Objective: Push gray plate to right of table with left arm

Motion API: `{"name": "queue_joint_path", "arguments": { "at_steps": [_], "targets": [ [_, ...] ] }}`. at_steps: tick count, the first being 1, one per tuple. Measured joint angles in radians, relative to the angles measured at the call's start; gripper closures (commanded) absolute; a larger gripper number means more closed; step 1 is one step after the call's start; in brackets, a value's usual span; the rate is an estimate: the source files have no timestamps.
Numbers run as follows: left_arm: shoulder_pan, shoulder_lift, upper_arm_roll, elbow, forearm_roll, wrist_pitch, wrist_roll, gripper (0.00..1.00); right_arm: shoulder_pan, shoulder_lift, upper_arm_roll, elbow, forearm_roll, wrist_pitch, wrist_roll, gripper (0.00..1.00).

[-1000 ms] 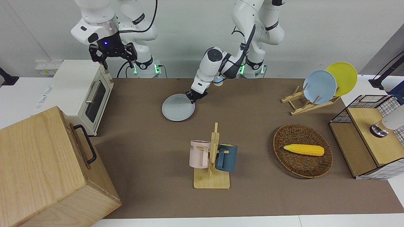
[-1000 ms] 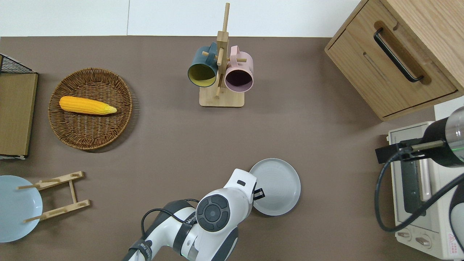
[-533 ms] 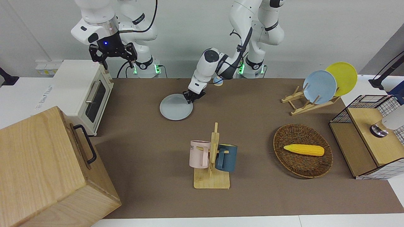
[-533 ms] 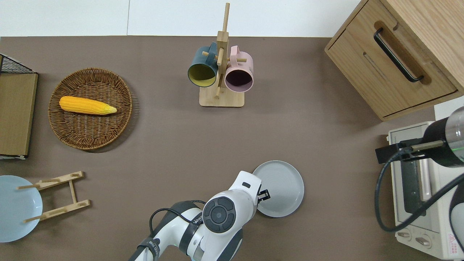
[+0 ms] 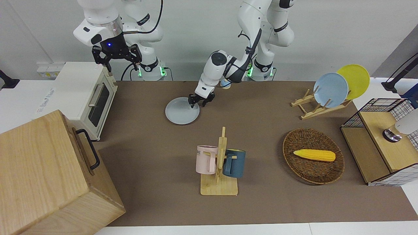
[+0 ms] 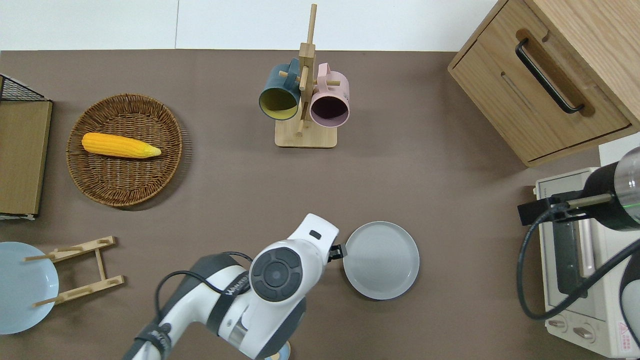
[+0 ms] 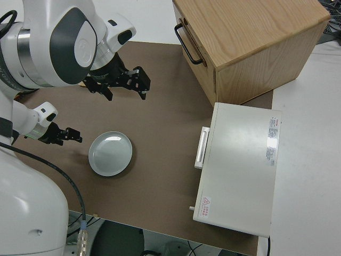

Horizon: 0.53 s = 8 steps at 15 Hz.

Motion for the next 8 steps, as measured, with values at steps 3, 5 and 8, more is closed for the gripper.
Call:
{"name": "queue_joint_path", "arguments": {
  "at_steps": [3,5,8],
  "targets": [
    [0.101,-0.093,0.068,0.007,0.008,-0.149,0.235,0.00,0.000,0.000,0.000,0.000,0.000,0.000,0.000,0.005],
    [0.184,-0.144,0.107,0.033,0.009,-0.253,0.373,0.00,0.000,0.000,0.000,0.000,0.000,0.000,0.000,0.005],
    [0.284,-0.181,0.134,0.129,0.024,-0.429,0.467,0.00,0.000,0.000,0.000,0.000,0.000,0.000,0.000,0.005]
  ]
}}
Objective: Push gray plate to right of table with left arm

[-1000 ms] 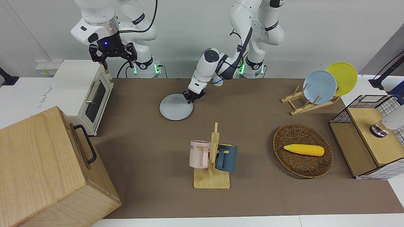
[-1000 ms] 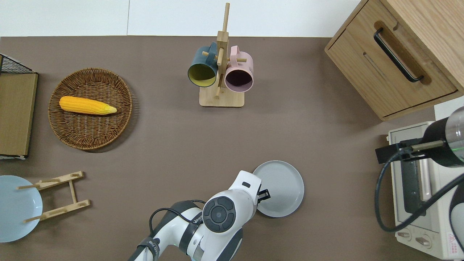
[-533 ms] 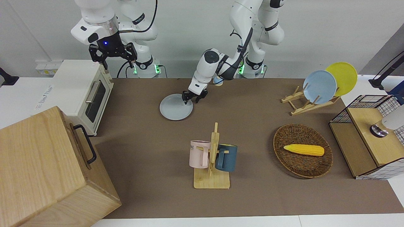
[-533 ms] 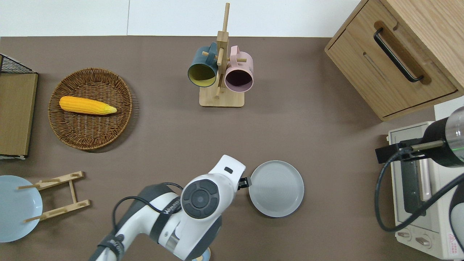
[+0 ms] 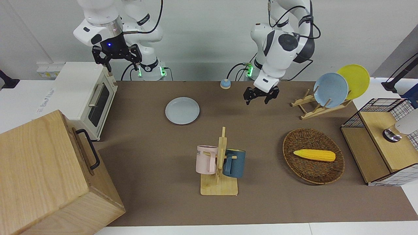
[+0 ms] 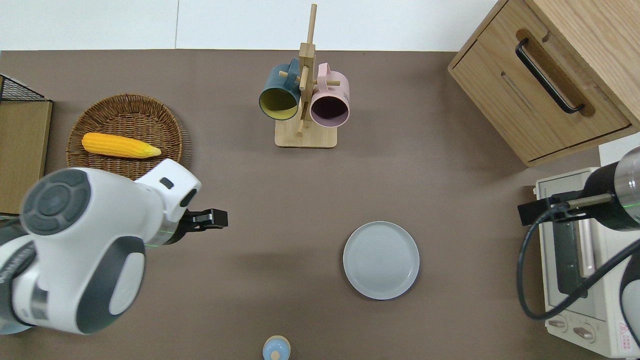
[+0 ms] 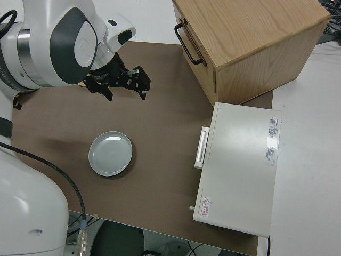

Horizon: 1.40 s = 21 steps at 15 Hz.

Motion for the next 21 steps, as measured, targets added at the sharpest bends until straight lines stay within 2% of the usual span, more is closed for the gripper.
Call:
{"name": "queue_joint_path", "arguments": {
  "at_steps": [3,5,8,12,16,21],
  "targets": [
    [0.078,-0.006,0.021,0.136,0.016,-0.162,0.055,0.00,0.000,0.000,0.000,0.000,0.000,0.000,0.000,0.005],
    [0.109,-0.017,0.040,0.182,0.017,-0.207,0.074,0.00,0.000,0.000,0.000,0.000,0.000,0.000,0.000,0.005],
    [0.124,-0.071,0.072,0.218,0.018,-0.289,0.081,0.00,0.000,0.000,0.000,0.000,0.000,0.000,0.000,0.005],
    [0.124,-0.095,0.095,0.318,0.018,-0.414,0.081,0.00,0.000,0.000,0.000,0.000,0.000,0.000,0.000,0.005],
    [0.124,-0.097,0.133,0.356,0.018,-0.473,0.081,0.00,0.000,0.000,0.000,0.000,0.000,0.000,0.000,0.005],
    [0.124,-0.097,0.125,0.365,0.018,-0.483,0.081,0.00,0.000,0.000,0.000,0.000,0.000,0.000,0.000,0.005]
  ]
}}
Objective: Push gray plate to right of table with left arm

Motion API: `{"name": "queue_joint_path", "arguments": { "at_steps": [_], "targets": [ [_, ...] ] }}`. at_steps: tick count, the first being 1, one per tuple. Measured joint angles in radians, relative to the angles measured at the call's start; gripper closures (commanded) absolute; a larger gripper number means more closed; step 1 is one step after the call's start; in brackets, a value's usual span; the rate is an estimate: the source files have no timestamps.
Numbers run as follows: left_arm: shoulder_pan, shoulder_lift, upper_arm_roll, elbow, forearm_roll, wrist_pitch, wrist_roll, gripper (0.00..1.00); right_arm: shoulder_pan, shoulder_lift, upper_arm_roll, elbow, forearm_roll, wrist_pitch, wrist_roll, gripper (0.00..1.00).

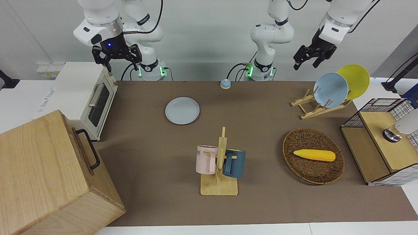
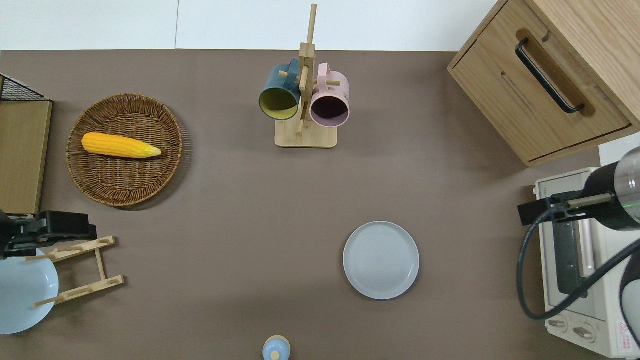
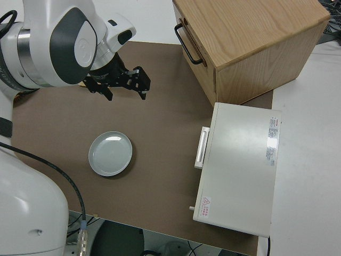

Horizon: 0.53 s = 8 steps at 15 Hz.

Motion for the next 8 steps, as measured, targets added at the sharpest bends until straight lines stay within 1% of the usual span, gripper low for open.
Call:
{"name": "queue_joint_path", "arguments": {
  "at_steps": [4,8],
  "targets": [
    [-0.002,0.000,-0.012,0.000,0.000,0.000,0.000,0.00,0.000,0.000,0.000,0.000,0.000,0.000,0.000,0.005],
    [-0.002,0.001,-0.013,0.000,0.000,0.000,0.000,0.00,0.000,0.000,0.000,0.000,0.000,0.000,0.000,0.005]
  ]
}}
